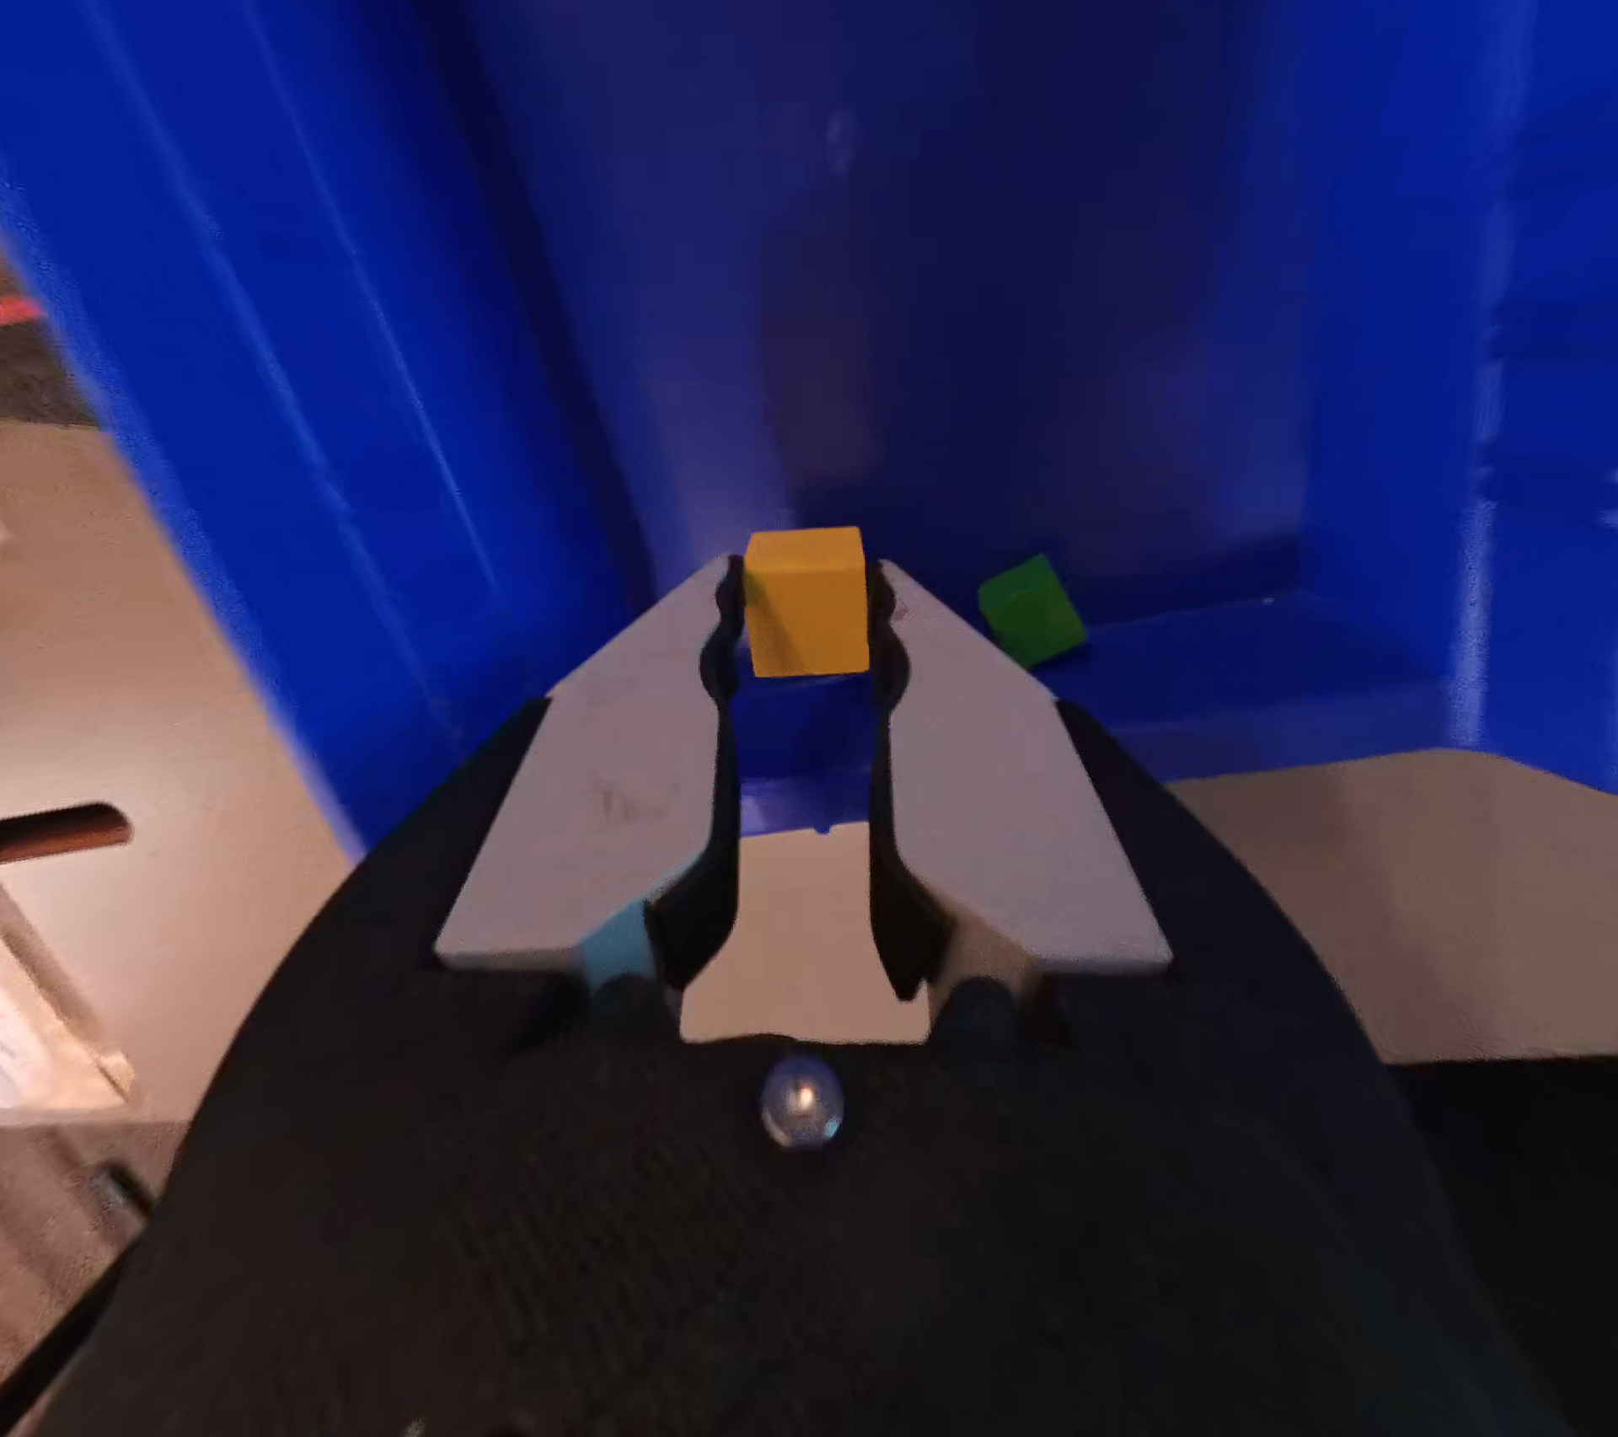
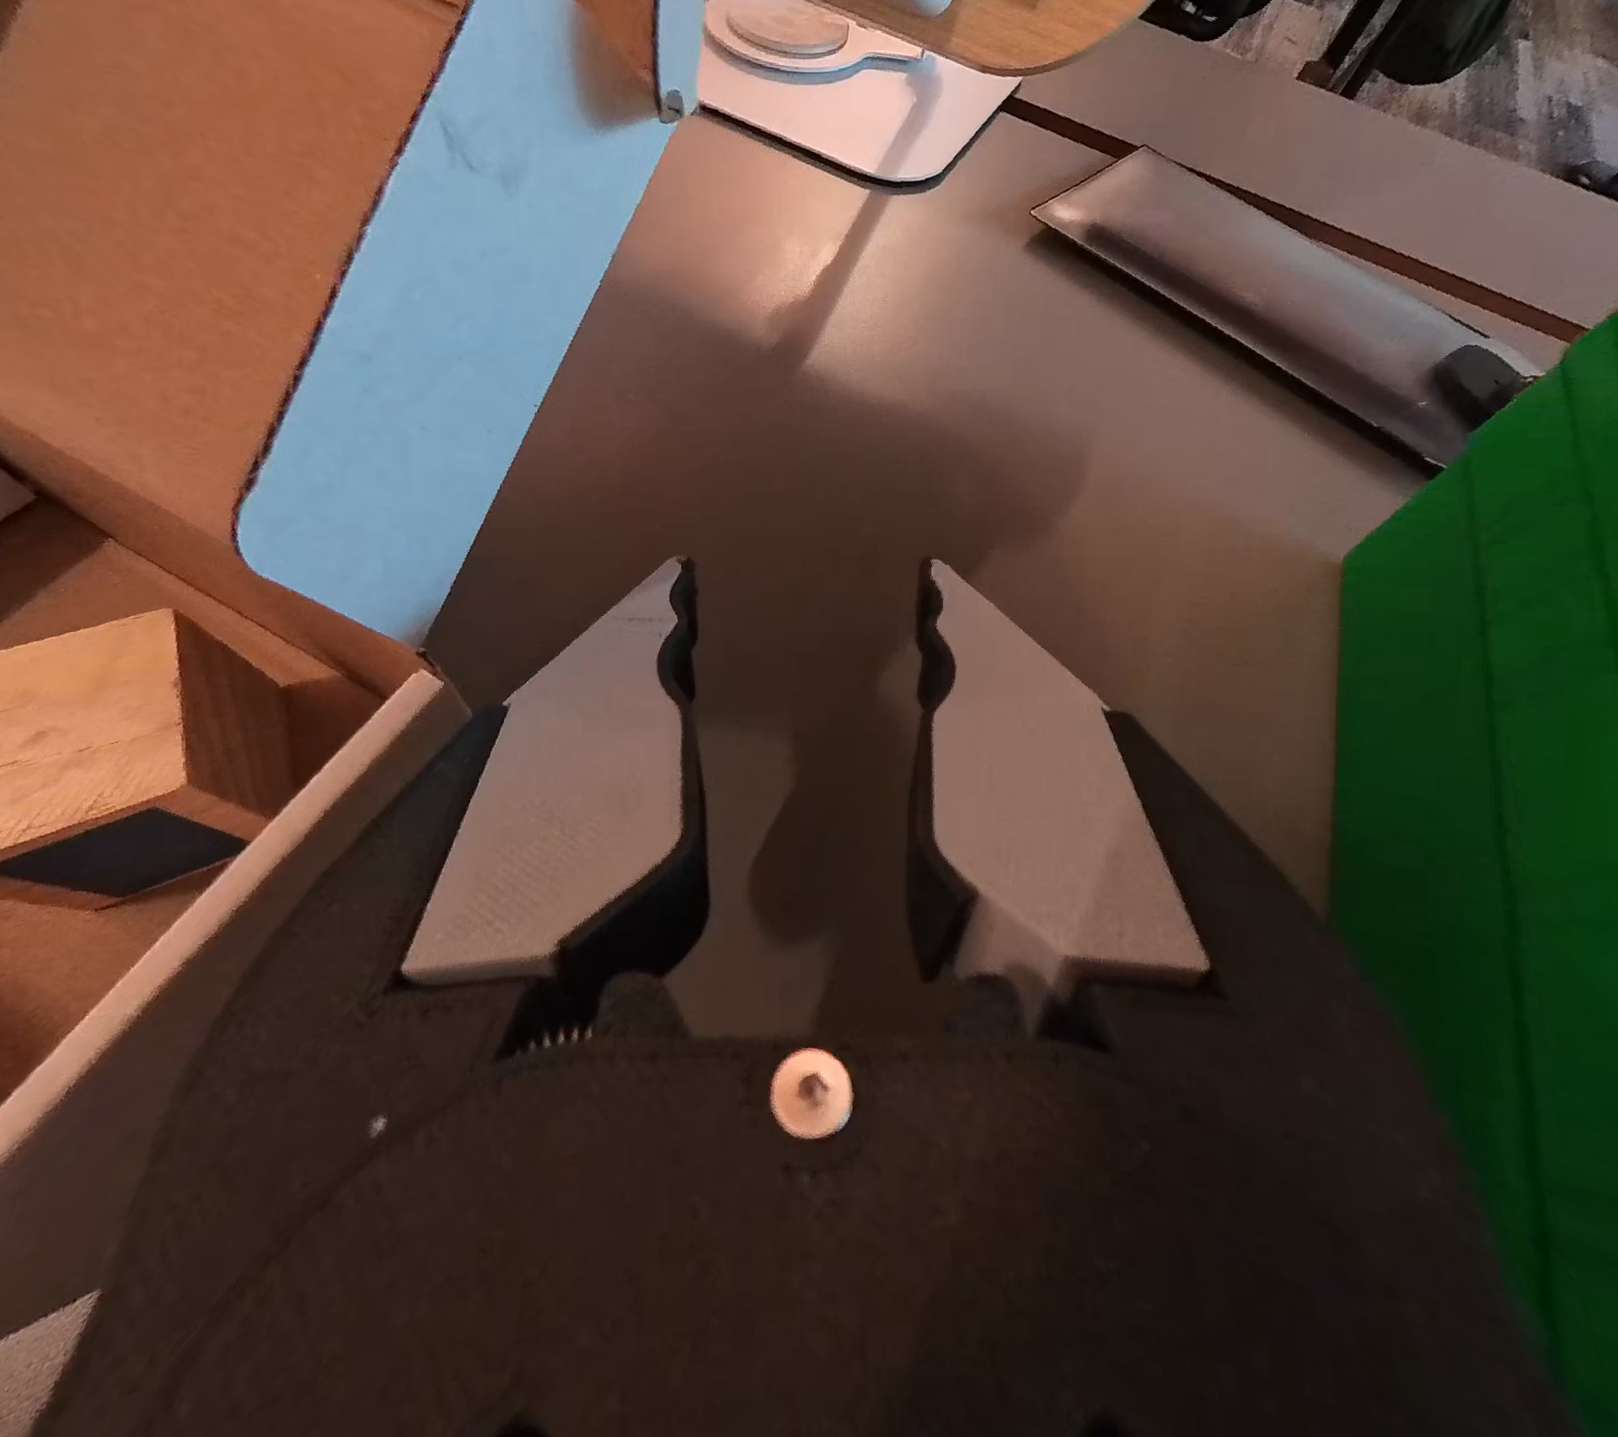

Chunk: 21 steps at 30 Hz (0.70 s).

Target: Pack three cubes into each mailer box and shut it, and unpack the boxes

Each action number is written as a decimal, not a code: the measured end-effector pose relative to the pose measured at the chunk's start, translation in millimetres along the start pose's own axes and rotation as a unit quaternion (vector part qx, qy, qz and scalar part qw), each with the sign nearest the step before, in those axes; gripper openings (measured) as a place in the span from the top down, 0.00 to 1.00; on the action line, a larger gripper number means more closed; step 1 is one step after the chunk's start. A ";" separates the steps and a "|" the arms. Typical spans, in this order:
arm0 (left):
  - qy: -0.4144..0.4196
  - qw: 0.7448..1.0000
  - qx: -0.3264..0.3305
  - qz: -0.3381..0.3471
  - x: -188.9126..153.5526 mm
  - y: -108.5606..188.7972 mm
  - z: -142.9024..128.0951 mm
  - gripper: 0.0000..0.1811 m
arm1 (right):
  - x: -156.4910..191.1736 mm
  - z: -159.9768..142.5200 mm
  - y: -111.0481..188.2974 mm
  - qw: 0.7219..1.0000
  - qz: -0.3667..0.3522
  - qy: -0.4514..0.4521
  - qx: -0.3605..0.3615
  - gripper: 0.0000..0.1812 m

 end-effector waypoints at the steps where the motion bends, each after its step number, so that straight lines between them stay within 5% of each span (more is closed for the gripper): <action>1: -0.004 1.000 -0.028 0.004 -2.6 9.1 5.3 0.85 | 0.5 -0.1 -0.4 1.000 0.000 0.003 0.002 0.74; 5: -0.050 0.988 -0.147 0.027 -26.8 51.1 23.3 0.85 | 2.2 -0.5 -1.8 1.000 -0.002 0.011 0.009 0.74; 10: -0.154 0.945 -0.280 -0.073 -113.6 119.0 37.9 0.85 | 1.7 -0.1 -1.8 1.000 -0.003 0.010 0.007 0.74; 15: -0.325 0.895 -0.288 -0.105 -228.5 164.8 37.4 0.85 | 0.2 -0.3 -0.1 1.000 -0.004 0.006 0.002 0.74; 21: -0.452 0.849 -0.253 -0.107 -326.0 169.6 32.7 0.86 | -2.3 -0.5 1.9 1.000 -0.002 -0.002 -0.004 0.75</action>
Point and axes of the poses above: each gripper's, where its closed fingertips meet, y back along the fingers, z out of its top, x = y × z across the jaws, the point moved 8 cm from there along y, back along the fingers, and after that the axes turned 1 degree about -z, right-handed, at the moved point
